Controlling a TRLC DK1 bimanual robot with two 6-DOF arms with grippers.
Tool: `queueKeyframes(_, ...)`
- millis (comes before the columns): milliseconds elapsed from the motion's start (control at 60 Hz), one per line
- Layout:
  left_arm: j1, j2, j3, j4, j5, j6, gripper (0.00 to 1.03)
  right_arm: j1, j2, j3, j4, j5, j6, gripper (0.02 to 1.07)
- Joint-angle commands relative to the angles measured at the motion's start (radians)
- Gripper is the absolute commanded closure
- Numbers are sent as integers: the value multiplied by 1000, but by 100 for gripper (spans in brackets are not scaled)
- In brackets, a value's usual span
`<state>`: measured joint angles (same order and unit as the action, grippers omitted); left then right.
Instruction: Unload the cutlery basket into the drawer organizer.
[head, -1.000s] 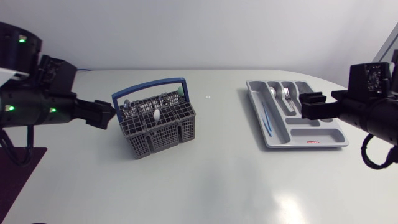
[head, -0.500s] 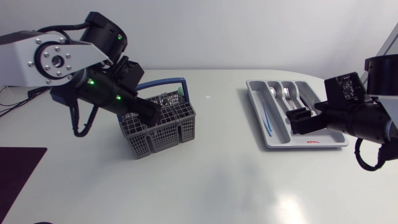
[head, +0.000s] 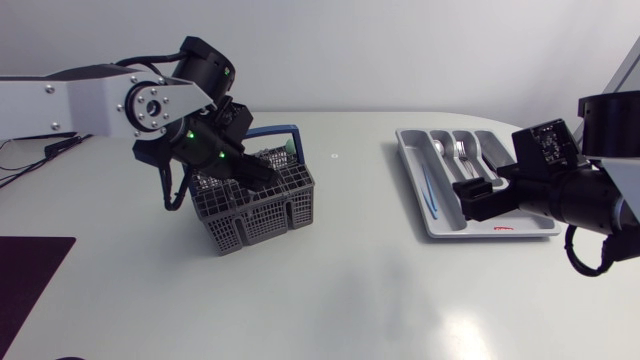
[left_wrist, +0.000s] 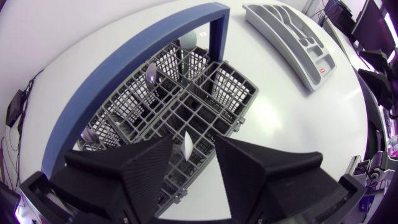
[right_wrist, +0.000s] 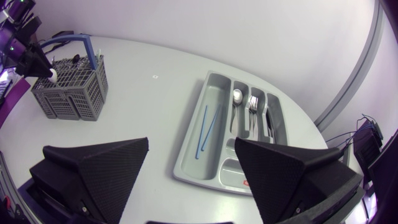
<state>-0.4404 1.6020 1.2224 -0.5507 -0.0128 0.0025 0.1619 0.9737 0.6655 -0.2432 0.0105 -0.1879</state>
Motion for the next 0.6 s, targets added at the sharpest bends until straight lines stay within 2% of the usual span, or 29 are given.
queueKeyframes(0,11,36,32,1,-12,-27,71,5,3,-32,12,-3,-16,7)
queueKeyframes(333,-8,56,48,-41,-92,-39,80,4,-26,-70,44,-3,-22,7)
queueKeyframes(583,-17,41,72,-83,-93,-44,89,4,-49,-87,59,-3,-24,7)
